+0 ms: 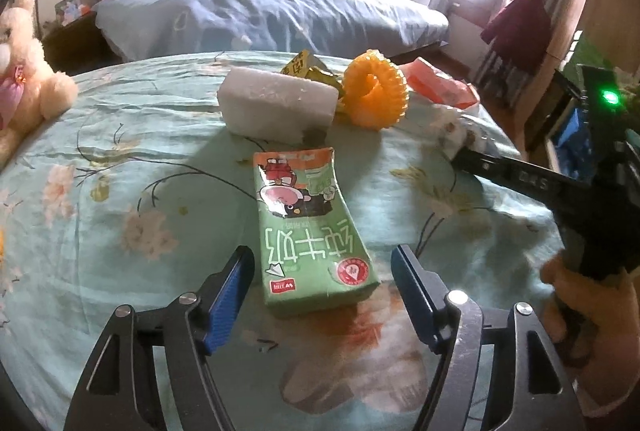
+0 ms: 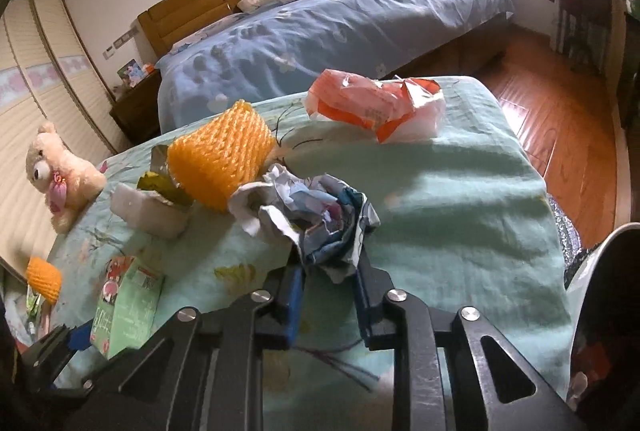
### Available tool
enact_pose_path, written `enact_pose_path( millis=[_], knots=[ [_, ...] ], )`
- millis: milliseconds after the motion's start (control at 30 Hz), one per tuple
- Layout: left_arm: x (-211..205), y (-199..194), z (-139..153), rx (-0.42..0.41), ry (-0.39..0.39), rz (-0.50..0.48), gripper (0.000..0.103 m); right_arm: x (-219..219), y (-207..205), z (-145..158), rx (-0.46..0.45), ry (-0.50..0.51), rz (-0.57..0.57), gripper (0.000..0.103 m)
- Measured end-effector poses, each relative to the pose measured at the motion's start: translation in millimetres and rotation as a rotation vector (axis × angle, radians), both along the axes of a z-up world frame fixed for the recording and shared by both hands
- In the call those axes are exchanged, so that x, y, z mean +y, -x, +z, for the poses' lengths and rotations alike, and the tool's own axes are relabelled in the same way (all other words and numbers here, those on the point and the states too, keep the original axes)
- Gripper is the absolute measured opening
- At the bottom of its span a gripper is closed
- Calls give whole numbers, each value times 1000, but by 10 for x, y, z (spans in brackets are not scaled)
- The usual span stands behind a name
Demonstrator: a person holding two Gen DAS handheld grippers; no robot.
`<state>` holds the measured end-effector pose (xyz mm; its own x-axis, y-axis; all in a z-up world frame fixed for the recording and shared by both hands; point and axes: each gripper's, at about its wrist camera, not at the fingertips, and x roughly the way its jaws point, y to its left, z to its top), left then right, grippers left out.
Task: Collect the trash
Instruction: 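Grasp the green milk carton with the left tool while the right tool grasps the crumpled wrapper, then carry the green carton and crumpled wrapper over the bin with both tools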
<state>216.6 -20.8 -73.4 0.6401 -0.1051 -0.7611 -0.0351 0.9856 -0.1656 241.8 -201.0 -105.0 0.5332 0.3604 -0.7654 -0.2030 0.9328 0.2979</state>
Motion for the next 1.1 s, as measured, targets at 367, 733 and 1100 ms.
enact_pose_path(
  millis=[367, 733, 1100],
  knots=[
    [-18, 66, 39, -33, 17, -24, 49, -130, 542, 128, -22, -80, 12, 20],
    [-381, 338, 131, -50, 14, -148, 49, -466, 963, 247, -40, -112, -49, 20],
    [-776, 439, 267, -67, -3, -255, 49, -841, 1232, 304, -48, -115, -117, 20]
  ],
)
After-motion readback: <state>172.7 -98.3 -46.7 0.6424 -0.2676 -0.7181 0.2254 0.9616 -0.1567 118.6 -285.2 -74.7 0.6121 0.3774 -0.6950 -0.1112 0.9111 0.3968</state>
